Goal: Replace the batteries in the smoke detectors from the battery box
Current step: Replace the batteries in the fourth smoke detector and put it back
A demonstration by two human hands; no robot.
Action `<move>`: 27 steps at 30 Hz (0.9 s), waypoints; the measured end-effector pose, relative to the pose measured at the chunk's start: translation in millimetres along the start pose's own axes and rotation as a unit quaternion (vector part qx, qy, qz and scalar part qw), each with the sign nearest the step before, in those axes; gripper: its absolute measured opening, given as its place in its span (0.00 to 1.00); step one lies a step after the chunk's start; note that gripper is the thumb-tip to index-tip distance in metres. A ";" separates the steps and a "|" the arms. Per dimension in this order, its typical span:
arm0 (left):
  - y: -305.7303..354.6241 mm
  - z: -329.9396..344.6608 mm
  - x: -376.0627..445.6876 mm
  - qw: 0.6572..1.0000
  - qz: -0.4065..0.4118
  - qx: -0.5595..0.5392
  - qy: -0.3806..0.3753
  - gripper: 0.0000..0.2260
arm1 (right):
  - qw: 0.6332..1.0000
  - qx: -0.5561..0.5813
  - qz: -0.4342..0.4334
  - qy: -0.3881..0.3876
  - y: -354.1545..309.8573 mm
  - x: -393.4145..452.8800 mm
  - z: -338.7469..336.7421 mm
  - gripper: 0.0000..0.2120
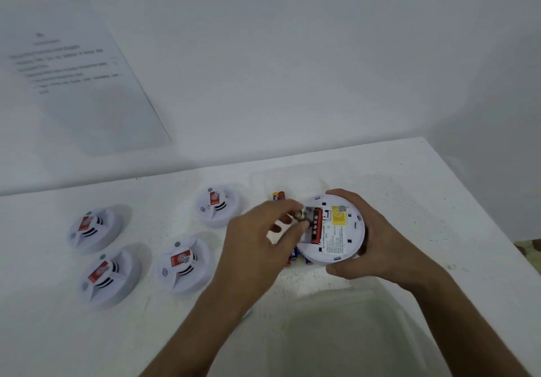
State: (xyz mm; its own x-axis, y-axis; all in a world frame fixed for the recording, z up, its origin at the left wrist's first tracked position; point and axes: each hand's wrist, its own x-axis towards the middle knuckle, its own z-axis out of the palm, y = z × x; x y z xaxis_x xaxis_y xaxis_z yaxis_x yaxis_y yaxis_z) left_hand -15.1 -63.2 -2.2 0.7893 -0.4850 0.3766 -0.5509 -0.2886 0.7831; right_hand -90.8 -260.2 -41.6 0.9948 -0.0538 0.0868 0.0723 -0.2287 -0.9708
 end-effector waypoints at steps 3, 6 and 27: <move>-11.7 -1.8 -19.1 0.993 0.076 0.077 0.037 0.09 | 1.000 0.002 -0.009 -0.016 -2.3 2.6 11.4 0.44; -23.7 -9.4 -32.5 0.982 0.134 0.127 0.047 0.09 | 0.999 0.001 -0.016 -0.030 -4.2 5.6 22.9 0.45; -29.8 -78.4 -82.7 0.902 -0.337 -0.269 -0.021 0.34 | 0.981 0.016 -0.032 -0.188 -27.0 15.9 92.7 0.46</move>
State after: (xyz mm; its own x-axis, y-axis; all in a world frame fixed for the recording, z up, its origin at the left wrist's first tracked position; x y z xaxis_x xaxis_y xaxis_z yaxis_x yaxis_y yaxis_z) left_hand -42.6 50.3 -17.8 0.8785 -0.3829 -0.2858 0.2708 -0.0937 0.9580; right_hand -70.3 -164.8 -34.7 0.9437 0.3242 0.0658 0.1325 -0.1879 -0.9732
